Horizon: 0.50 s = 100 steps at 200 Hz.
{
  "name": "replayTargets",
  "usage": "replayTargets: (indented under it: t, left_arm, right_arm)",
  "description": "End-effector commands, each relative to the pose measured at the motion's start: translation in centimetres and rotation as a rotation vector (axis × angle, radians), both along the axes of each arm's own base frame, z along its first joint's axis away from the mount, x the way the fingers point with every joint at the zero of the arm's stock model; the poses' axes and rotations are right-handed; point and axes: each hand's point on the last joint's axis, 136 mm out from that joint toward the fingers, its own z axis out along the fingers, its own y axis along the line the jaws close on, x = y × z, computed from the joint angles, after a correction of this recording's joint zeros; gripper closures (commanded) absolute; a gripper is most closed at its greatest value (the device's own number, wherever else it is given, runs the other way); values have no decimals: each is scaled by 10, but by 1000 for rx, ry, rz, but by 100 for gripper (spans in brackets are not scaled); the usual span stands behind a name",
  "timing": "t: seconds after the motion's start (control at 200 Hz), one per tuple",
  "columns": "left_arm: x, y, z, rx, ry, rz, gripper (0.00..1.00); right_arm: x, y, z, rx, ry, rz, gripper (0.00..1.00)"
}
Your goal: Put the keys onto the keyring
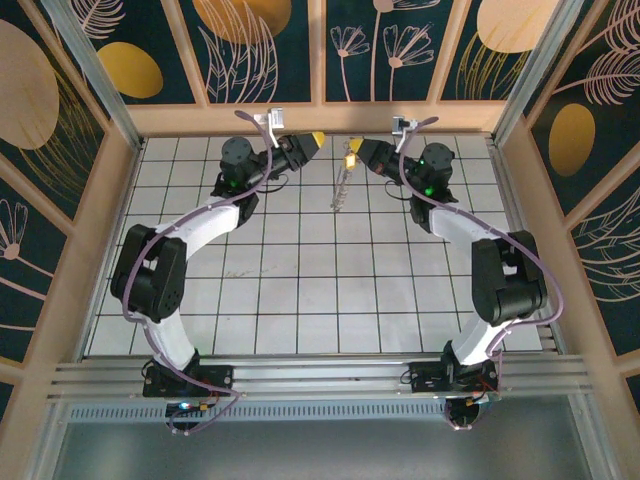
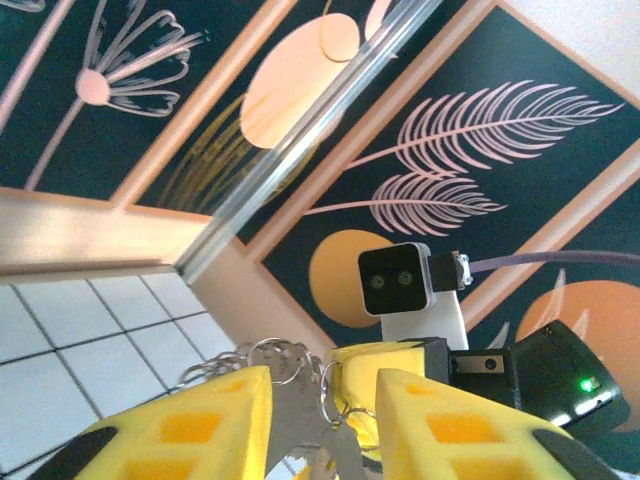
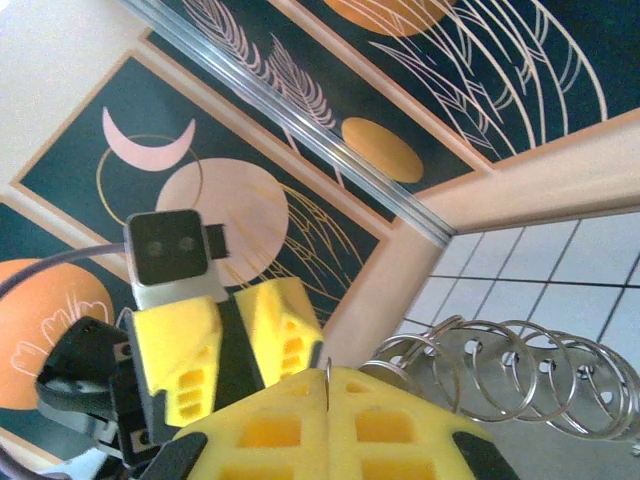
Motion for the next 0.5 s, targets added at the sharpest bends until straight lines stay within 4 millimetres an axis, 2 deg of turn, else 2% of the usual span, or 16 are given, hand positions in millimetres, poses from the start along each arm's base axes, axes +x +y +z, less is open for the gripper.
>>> replayTargets:
  t: [0.0, 0.205, 0.37, 0.495]
  left_arm:
    - [1, 9, 12, 61, -52, 27, 64]
    - [21, 18, -3, 159, -31, 45, 56]
    - [39, 30, -12, 239, -27, 60, 52]
    - [56, 39, -19, 264, -17, 57, 44]
  right_arm:
    - [6, 1, 16, -20, -67, 38, 100]
    - [28, 4, 4, -51, -46, 83, 100]
    - [45, -1, -10, -62, -22, 97, 100]
    - [58, -2, -19, -65, -14, 109, 100]
